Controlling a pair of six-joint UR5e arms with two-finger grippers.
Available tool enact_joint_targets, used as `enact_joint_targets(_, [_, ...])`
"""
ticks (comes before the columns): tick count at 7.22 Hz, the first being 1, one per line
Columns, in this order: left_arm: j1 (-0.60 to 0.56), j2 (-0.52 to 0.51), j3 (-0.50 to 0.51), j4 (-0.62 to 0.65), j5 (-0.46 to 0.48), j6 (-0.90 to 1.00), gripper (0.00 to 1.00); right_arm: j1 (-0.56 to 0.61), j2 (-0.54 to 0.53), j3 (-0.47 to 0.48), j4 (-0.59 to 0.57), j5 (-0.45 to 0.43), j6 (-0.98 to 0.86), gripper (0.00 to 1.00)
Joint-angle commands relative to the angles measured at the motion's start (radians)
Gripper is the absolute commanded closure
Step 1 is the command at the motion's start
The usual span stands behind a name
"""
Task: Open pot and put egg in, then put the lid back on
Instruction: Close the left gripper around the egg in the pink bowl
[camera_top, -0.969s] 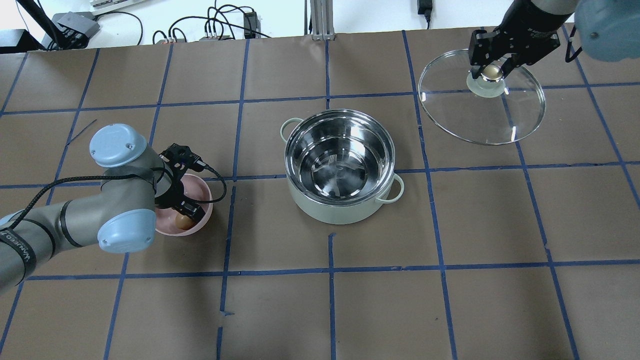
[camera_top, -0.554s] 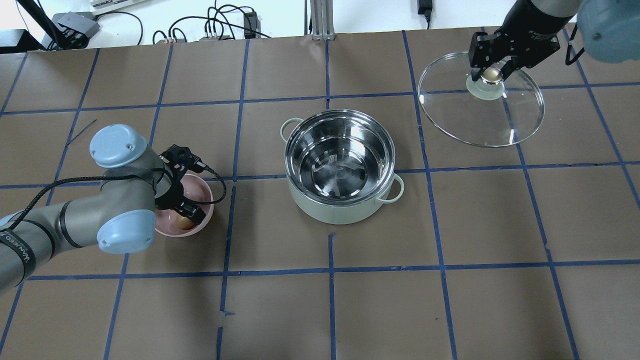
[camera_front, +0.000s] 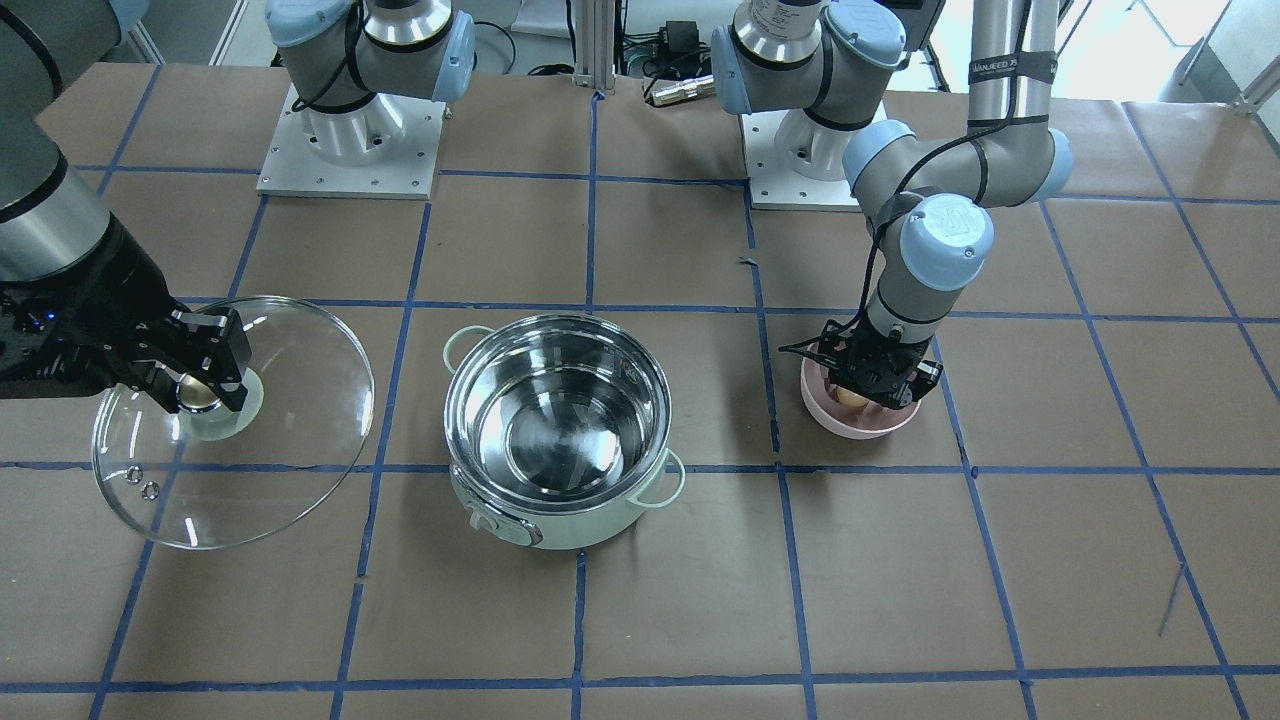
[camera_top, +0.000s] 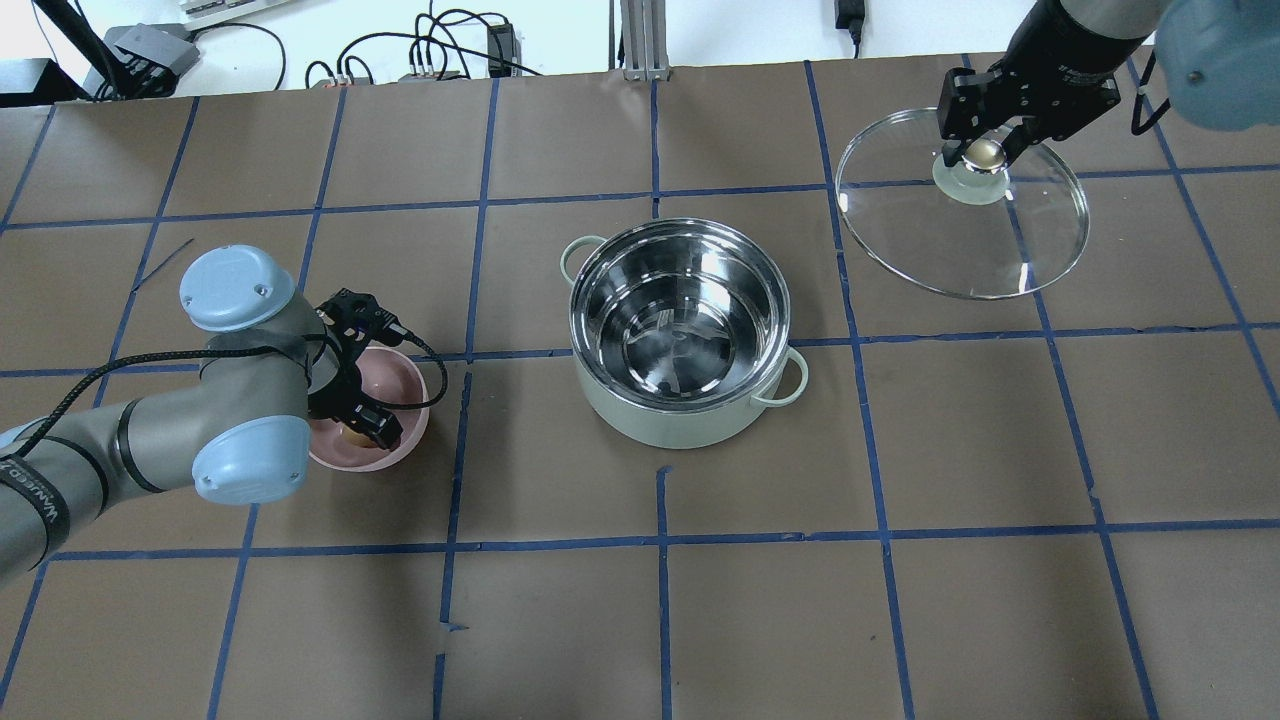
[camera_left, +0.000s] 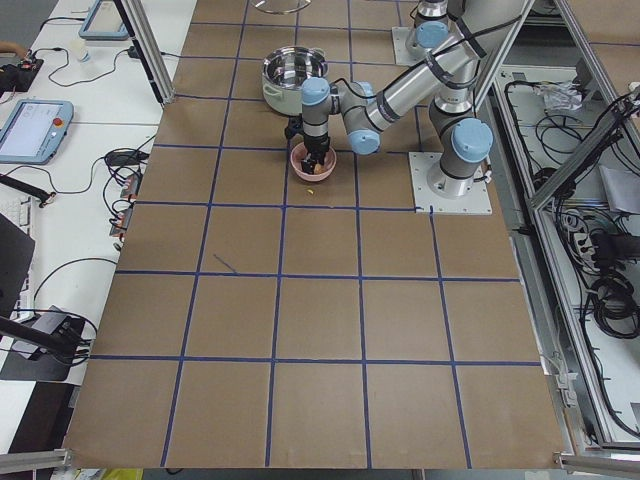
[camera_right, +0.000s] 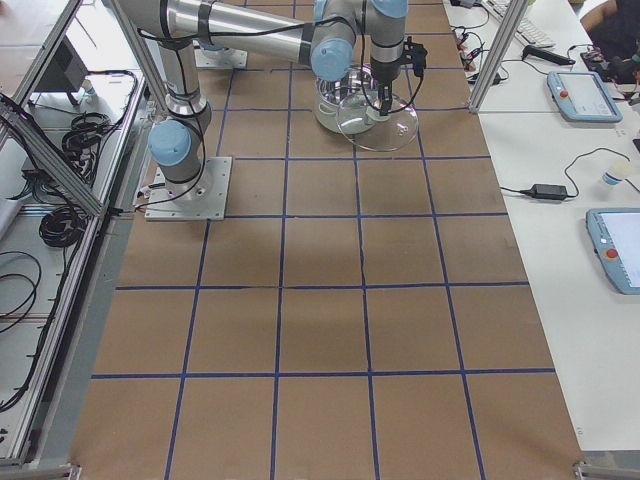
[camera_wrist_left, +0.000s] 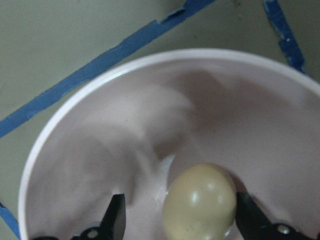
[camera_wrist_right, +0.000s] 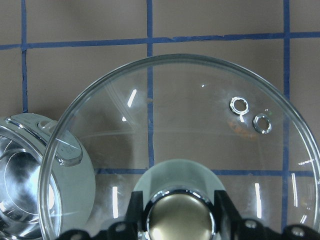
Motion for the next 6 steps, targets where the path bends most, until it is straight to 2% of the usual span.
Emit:
enact_joint_targets(1, [0.000,-0.001,0.002,0.000,-0.002,0.000,0.66,0.000,-0.001,0.002,0.000,0.002,0.000,0.57])
enact_joint_targets(6, [0.000,-0.001,-0.003,0.001,-0.001,0.000,0.77,0.000,-0.001,0.002,0.000,0.002,0.000,0.57])
